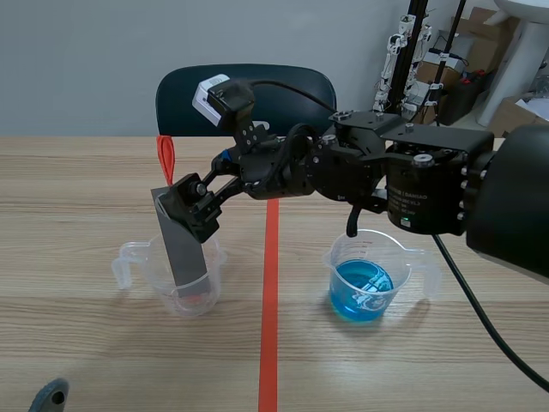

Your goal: Do the redox reaction experiment. lift the metal plate out of the left beaker

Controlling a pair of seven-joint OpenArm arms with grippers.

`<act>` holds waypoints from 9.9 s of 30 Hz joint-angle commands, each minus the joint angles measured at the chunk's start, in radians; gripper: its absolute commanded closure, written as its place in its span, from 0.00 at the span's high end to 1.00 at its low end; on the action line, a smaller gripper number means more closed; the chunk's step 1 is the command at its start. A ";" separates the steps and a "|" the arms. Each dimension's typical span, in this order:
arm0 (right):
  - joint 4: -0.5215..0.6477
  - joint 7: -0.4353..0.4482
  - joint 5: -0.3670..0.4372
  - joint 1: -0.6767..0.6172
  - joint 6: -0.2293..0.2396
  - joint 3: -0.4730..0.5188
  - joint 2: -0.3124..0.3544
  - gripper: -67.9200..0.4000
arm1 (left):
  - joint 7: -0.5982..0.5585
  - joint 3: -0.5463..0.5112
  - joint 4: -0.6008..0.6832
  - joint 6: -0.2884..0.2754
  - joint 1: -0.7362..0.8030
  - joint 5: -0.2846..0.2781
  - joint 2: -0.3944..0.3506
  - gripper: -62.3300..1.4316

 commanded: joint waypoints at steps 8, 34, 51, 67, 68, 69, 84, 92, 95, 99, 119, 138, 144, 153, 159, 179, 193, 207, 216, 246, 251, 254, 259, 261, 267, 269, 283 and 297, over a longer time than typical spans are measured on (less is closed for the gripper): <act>0.016 0.018 0.007 0.024 0.005 0.000 -0.006 1.00 | -0.046 -0.005 0.008 0.002 0.002 -0.006 -0.006 1.00; 0.016 0.064 0.015 0.023 0.000 -0.045 -0.020 0.55 | -0.046 -0.005 0.008 0.002 0.002 -0.006 -0.006 1.00; 0.016 0.104 0.015 0.023 0.001 -0.045 -0.021 0.47 | -0.046 -0.005 0.008 0.002 0.002 -0.006 -0.006 1.00; 0.016 0.096 0.015 0.022 0.000 -0.045 -0.020 0.34 | -0.046 -0.005 0.008 0.002 0.002 -0.006 -0.006 1.00; 0.016 0.092 0.015 0.021 0.000 -0.045 -0.020 0.34 | -0.046 -0.005 0.008 0.002 0.002 -0.006 -0.006 1.00; 0.016 0.092 0.015 0.019 0.000 -0.045 -0.020 0.34 | -0.046 -0.005 0.008 0.002 0.002 -0.006 -0.006 1.00; 0.016 0.054 0.056 0.017 -0.003 -0.045 -0.020 0.24 | -0.046 -0.005 0.008 0.002 0.002 -0.006 -0.006 1.00; 0.016 0.055 0.051 0.017 0.010 -0.045 -0.020 0.05 | -0.046 -0.005 0.008 0.002 0.002 -0.006 -0.006 1.00; 0.016 0.055 0.048 0.017 0.027 -0.045 -0.020 0.02 | -0.046 -0.005 0.008 0.002 0.002 -0.006 -0.006 1.00; 0.016 0.055 0.048 0.017 0.027 -0.045 -0.020 0.02 | -0.046 -0.005 0.008 0.002 0.002 -0.006 -0.006 1.00; 0.033 0.086 -0.065 0.017 0.140 -0.045 -0.016 0.01 | -0.046 -0.005 0.008 0.002 0.002 -0.006 -0.006 1.00; 0.037 0.374 -0.236 -0.005 0.310 -0.045 0.063 0.02 | -0.046 -0.005 0.008 0.002 0.002 -0.006 -0.006 1.00; 0.037 0.441 -0.314 -0.017 0.315 -0.045 0.064 0.02 | -0.046 -0.005 0.008 0.002 0.002 -0.006 -0.006 1.00; 0.037 0.577 -0.416 -0.025 0.293 -0.044 0.065 0.01 | -0.046 -0.005 0.008 0.002 0.002 -0.006 -0.006 1.00; 0.037 0.647 -0.433 -0.027 0.250 -0.044 0.078 0.01 | -0.046 -0.005 0.008 0.002 0.002 -0.006 -0.006 1.00; 0.252 0.657 -0.452 -0.027 0.253 -0.042 0.179 0.02 | -0.046 -0.005 0.008 0.002 0.002 -0.006 -0.006 1.00; 0.467 0.454 -0.236 -0.021 0.213 0.035 0.285 0.02 | -0.046 -0.005 0.008 0.002 0.002 -0.006 -0.006 1.00; 0.602 0.222 -0.051 0.001 0.213 0.096 0.302 0.02 | -0.046 -0.005 0.008 0.002 0.002 -0.006 -0.006 1.00; 0.613 0.177 -0.006 0.001 0.212 0.137 0.302 0.02 | -0.046 -0.005 0.008 0.002 0.002 -0.006 -0.006 1.00; 0.615 0.143 0.079 0.003 0.213 0.154 0.293 0.01 | -0.046 -0.005 0.008 0.002 0.002 -0.006 -0.006 1.00; 0.615 0.143 0.079 0.003 0.213 0.154 0.293 0.02 | -0.046 -0.005 0.008 0.002 0.002 -0.006 -0.006 1.00; 0.615 0.143 0.079 0.003 0.213 0.154 0.293 0.01 | -0.046 -0.005 0.008 0.002 0.002 -0.006 -0.006 1.00; 0.615 0.143 0.079 0.003 0.213 0.154 0.293 0.01 | -0.046 -0.005 0.008 0.002 0.002 -0.006 -0.006 1.00; 0.615 0.143 0.079 0.002 0.213 0.154 0.293 0.02 | -0.046 -0.005 0.008 0.002 0.002 -0.006 -0.006 1.00; 0.615 0.143 0.077 0.000 0.213 0.154 0.293 0.01 | -0.046 -0.005 0.008 0.002 0.002 -0.006 -0.006 1.00; 0.615 0.143 0.074 0.000 0.213 0.154 0.293 0.01 | -0.046 -0.005 0.008 0.002 0.002 -0.006 -0.006 1.00; 0.615 0.131 0.067 0.000 0.213 0.154 0.294 0.01 | -0.046 -0.005 0.008 0.002 0.002 -0.006 -0.006 1.00; 0.615 0.126 0.068 0.001 0.213 0.154 0.299 0.02 | -0.046 -0.005 0.008 0.002 0.002 -0.006 -0.006 1.00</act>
